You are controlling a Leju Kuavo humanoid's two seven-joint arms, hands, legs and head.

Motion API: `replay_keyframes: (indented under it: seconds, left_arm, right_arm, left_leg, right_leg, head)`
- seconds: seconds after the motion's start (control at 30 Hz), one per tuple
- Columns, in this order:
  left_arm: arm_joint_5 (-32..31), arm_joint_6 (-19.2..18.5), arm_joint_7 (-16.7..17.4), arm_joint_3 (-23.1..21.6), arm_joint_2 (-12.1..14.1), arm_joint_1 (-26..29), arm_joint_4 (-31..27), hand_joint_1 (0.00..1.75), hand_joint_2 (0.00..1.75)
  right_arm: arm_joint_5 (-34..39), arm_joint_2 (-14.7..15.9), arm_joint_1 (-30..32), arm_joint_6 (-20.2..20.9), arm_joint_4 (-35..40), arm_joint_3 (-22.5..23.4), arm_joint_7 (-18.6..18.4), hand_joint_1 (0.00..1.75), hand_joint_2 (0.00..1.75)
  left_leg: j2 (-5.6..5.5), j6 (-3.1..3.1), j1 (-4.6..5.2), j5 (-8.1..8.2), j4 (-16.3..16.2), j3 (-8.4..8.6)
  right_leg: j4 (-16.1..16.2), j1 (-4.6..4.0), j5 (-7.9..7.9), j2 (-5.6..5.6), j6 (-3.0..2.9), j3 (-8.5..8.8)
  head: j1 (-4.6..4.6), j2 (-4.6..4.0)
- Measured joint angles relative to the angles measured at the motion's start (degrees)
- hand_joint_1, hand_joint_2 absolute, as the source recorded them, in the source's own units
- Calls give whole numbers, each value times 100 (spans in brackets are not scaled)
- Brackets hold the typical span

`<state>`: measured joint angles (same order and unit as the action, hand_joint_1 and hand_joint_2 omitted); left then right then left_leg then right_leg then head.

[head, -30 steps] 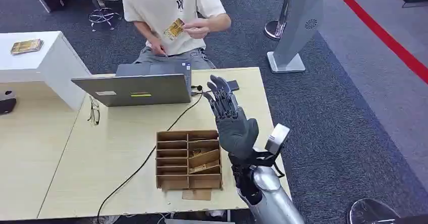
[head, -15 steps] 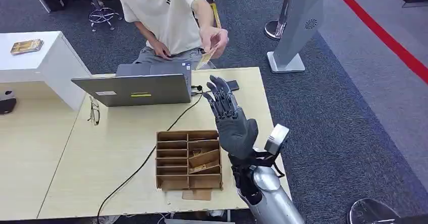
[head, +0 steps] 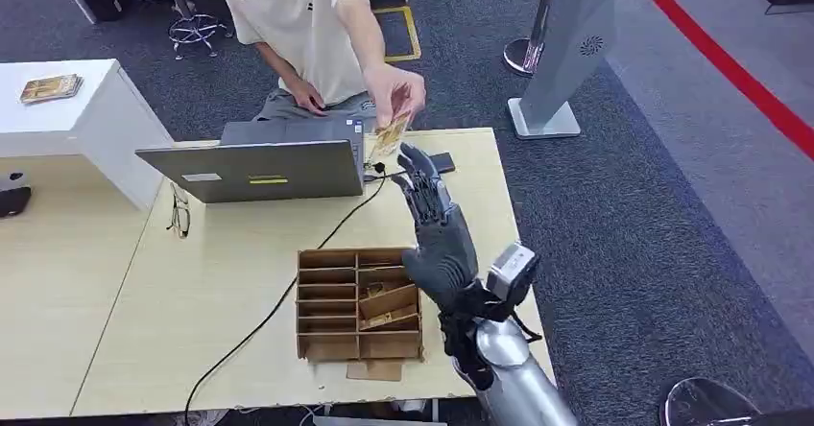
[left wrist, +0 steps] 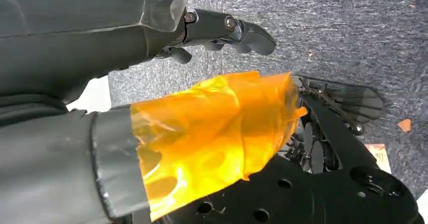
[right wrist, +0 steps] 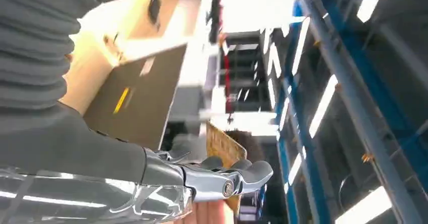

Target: Pass the card to the sensor for recognition and then transmit it.

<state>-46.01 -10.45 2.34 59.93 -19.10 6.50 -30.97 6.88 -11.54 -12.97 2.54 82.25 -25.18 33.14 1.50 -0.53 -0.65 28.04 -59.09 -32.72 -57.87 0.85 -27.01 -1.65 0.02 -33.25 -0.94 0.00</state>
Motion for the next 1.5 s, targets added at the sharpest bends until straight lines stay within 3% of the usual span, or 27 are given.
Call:
replay_keyframes:
  seconds: [0.3, 0.5, 0.7, 1.1, 1.5]
  left_arm:
    - [635, 83, 79, -352, 20, -15, -13, 0, 0]
    - [1778, 208, 621, -1432, -2, 421, -523, 0, 0]
    - [1959, 225, 785, -2171, -17, 694, -929, 0, 0]
    - [1674, 168, 763, -2542, -66, 922, -1285, 0, 0]
    - [1207, 85, 566, -2555, -68, 926, -1303, 0, 0]
  right_arm:
    - [-1409, 20, -91, -1304, -105, -324, -9, 0, 175]
    - [-2494, 72, -172, -2320, -216, -551, -68, 0, 175]
    - [-3357, 107, -317, -3111, -396, -772, -262, 0, 175]
    - [-4264, 149, -631, -3800, -850, -940, -645, 0, 175]
    - [-4838, 153, -1163, -3996, -1580, -955, -896, 0, 175]
  left_leg:
    - [-1, 0, 0, 0, 0, -2]
    - [0, 0, 0, 0, 0, -3]
    - [-1, 0, 0, 0, 0, -4]
    - [-1, 0, 0, 0, 0, -3]
    - [-1, 1, 0, -1, 0, -1]
  right_leg:
    - [-1, 0, 0, -2, 0, 2]
    - [0, 0, 0, 0, 0, -1]
    - [0, 0, 0, -1, 0, -1]
    - [0, 1, 0, -1, 0, 0]
    - [0, 0, 1, -1, 0, 0]
  head:
    - [0, 0]
    - [0, 0]
    - [0, 0]
    - [0, 0]
    - [0, 0]
